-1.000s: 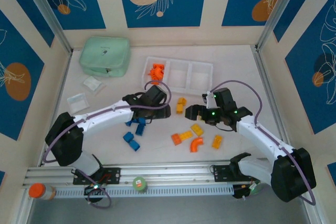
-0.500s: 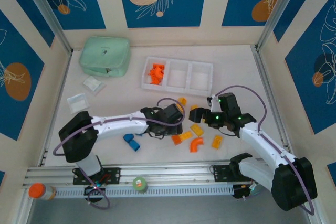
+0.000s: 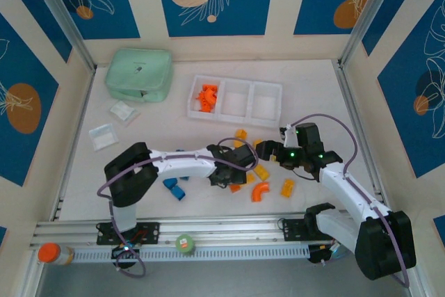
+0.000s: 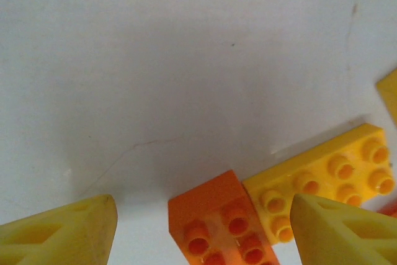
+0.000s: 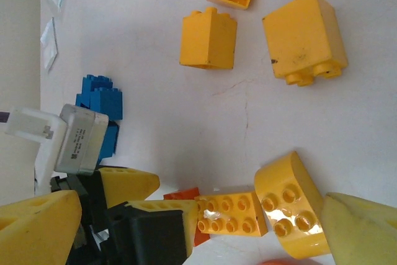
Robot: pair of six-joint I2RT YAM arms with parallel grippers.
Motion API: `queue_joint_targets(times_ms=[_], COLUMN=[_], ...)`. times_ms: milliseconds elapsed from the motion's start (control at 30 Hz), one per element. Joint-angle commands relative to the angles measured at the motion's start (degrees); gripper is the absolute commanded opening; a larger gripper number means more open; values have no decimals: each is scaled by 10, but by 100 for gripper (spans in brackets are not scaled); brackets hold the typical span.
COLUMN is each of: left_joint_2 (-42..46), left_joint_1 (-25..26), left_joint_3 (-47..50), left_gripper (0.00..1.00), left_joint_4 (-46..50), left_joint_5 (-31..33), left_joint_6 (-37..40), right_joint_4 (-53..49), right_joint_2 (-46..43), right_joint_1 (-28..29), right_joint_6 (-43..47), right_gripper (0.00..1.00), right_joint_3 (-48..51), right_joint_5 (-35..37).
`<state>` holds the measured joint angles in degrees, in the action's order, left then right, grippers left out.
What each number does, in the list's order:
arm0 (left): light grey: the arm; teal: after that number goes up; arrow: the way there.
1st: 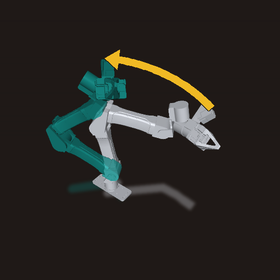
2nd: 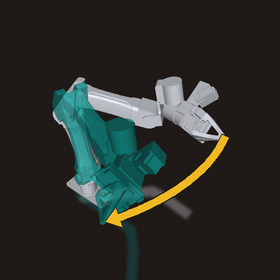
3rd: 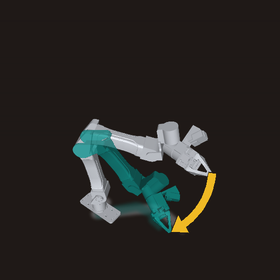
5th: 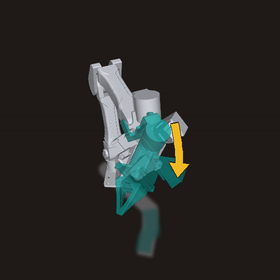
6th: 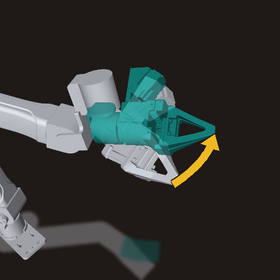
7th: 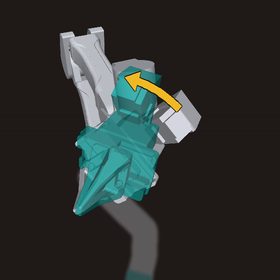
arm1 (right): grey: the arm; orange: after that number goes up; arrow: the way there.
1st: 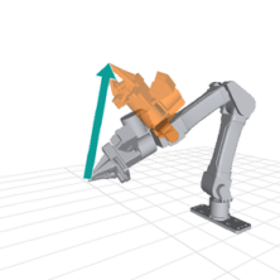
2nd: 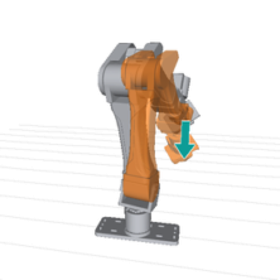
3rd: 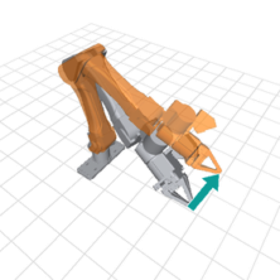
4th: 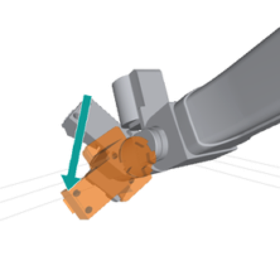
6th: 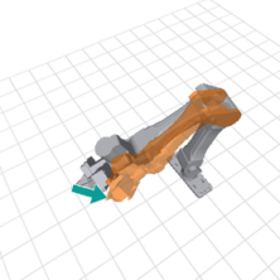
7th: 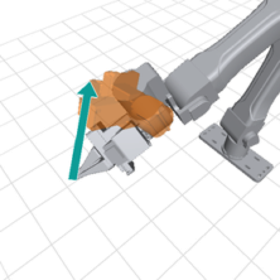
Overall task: Sort the legos into containers by color
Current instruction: Pick up the lego from the middle-left of the table.
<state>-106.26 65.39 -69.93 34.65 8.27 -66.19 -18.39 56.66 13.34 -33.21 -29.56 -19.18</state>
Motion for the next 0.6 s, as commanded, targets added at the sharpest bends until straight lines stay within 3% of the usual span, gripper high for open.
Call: queue_joint_targets(times_ms=[0, 367, 567], left_joint_2=[-4, 35, 38], left_joint_1=[13, 21, 25], left_joint_3=[-15, 33, 43], left_gripper=[74, 71, 64], left_joint_4=[49, 68, 59], left_joint_5=[22, 23, 1], left_joint_6=[-20, -24, -13], right_joint_4=[2, 16, 16], right_joint_2=[-9, -6, 3], right_joint_1=[-5, -11, -12], right_joint_6=[9, 3, 4], right_gripper=[99, 99, 99], right_joint_3=[9, 10, 7], right_joint_5=[-24, -35, -38])
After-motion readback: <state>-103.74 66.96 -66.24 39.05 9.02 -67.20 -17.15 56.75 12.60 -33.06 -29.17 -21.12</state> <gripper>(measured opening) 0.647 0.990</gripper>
